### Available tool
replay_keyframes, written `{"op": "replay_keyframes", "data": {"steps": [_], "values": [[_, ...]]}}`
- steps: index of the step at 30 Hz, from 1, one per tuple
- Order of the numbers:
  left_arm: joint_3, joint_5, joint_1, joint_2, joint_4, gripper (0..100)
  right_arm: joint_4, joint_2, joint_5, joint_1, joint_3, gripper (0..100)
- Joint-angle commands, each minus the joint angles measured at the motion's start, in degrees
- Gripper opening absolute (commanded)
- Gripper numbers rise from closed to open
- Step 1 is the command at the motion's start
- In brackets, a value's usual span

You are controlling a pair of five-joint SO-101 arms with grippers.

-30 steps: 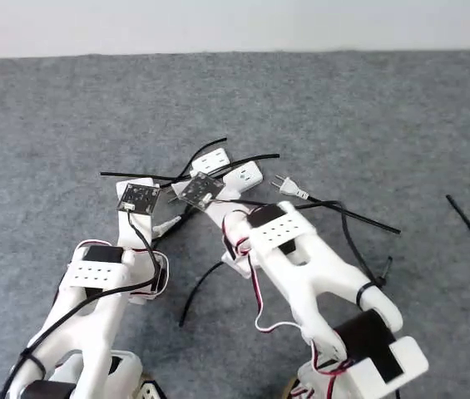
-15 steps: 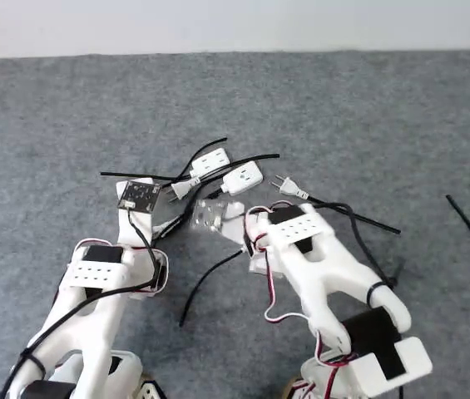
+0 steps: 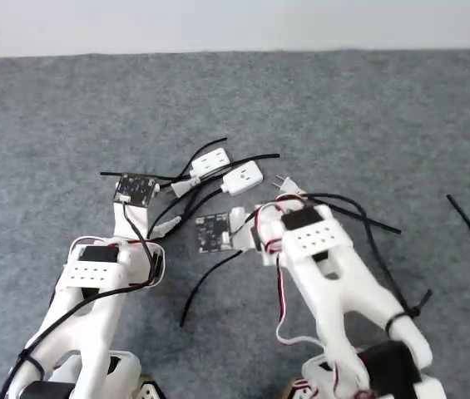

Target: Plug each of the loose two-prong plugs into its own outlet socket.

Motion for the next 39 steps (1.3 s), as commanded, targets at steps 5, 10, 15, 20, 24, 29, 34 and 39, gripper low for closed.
{"op": "replay_keyframes", "data": {"steps": [5, 10, 15, 20, 24, 29, 34, 39], "values": [[-0.22, -2.37, -0.09, -1.58, -1.32, 9, -12.62, -1.98, 0.7, -2.77, 8.44, 19.7], [-0.22, -3.34, -0.09, -1.58, -1.23, 9, -21.14, 0.66, 0.88, -3.3, 10.9, 19.7], [-0.22, -3.52, -0.79, -1.58, -1.23, 9, -25.19, 6.29, 0.97, -3.3, 9.49, 19.5], [-0.22, -3.52, -1.93, -1.58, -1.23, 9, -25.1, 11.82, 0.88, -2.33, 5.89, 18.6], [-0.22, -3.52, -1.93, -1.58, -1.23, 9, -25.71, 11.82, 0.53, -2.15, 5.27, 2.3], [-0.22, -3.25, -1.58, -1.58, -1.14, 9, -24.31, 6.81, -4.13, -1.71, 5.45, 0.9], [0.48, 1.67, 3.34, -1.58, -0.09, 9, -13.05, -7.87, -14.42, 1.71, 5.45, 0.9], [-0.22, 13.19, 12.57, -1.14, 2.11, 9, 4.0, -24.13, -23.91, 6.46, 5.45, 0.9]]}}
